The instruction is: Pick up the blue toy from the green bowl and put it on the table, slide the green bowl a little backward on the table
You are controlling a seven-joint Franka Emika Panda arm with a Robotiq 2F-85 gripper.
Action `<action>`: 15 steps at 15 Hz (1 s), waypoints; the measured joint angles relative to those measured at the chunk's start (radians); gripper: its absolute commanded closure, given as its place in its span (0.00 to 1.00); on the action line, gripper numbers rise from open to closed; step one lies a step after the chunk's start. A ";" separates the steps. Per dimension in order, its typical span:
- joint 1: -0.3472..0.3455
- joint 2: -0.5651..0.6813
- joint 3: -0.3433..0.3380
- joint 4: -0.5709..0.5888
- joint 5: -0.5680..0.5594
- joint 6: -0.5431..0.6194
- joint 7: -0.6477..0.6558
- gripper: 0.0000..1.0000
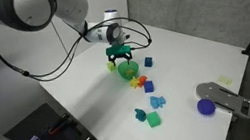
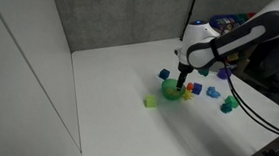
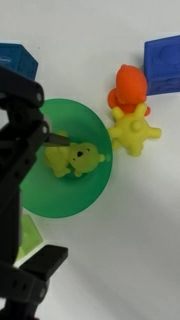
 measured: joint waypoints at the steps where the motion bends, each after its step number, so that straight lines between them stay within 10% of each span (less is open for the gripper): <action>1: -0.001 0.011 0.003 -0.001 0.000 0.015 -0.018 0.00; 15: -0.068 0.091 0.074 -0.081 0.000 0.185 -0.231 0.00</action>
